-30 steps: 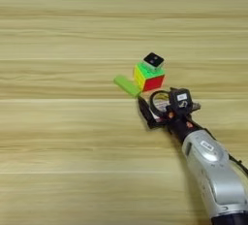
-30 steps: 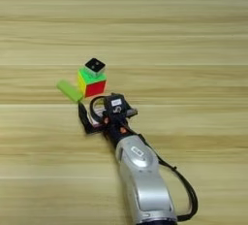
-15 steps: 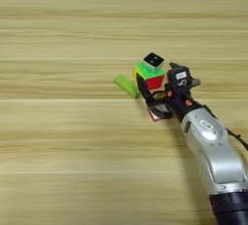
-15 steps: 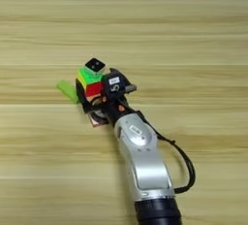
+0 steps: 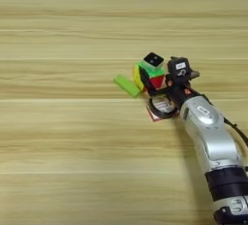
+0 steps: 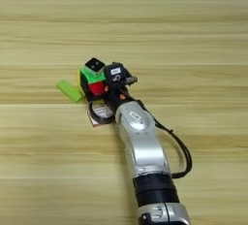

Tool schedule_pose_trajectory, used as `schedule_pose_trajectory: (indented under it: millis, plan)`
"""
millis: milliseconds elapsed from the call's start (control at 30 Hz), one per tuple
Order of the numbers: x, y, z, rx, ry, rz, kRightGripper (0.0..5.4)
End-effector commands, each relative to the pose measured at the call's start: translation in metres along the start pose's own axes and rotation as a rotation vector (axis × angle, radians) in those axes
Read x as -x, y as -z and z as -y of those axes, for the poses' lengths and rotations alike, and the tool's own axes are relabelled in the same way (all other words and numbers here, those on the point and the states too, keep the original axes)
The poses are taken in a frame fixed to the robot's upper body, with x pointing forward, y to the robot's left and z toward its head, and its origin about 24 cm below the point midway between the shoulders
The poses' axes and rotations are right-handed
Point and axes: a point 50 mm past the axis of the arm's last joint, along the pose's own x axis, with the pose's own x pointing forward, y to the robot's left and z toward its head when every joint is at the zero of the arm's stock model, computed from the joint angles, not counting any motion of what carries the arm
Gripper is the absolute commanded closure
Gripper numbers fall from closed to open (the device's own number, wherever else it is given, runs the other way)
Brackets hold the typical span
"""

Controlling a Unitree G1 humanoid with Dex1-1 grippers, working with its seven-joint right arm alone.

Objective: Move the objects on the table

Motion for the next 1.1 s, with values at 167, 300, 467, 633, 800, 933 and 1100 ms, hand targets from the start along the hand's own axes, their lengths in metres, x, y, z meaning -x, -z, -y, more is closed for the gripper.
schedule_pose_trajectory:
  millis: [167, 300, 467, 633, 800, 933, 1100]
  plan:
    - [-0.0179, -0.0346, 0.0050, 0.037, -0.006, 0.141, 0.05]
    - [-0.0197, -0.0346, 0.0045, 0.035, -0.014, 0.145, 0.05]
    - [-0.0211, -0.0345, 0.0040, 0.029, -0.024, 0.149, 0.37]
    - [-0.0218, -0.0336, 0.0033, 0.025, -0.030, 0.148, 0.99]
    - [-0.0224, -0.0320, 0.0024, 0.022, -0.036, 0.144, 1.61]
    - [-0.0226, -0.0310, 0.0014, 0.020, -0.040, 0.141, 2.06]
    - [-0.0223, -0.0316, 0.0011, 0.019, -0.041, 0.145, 2.56]
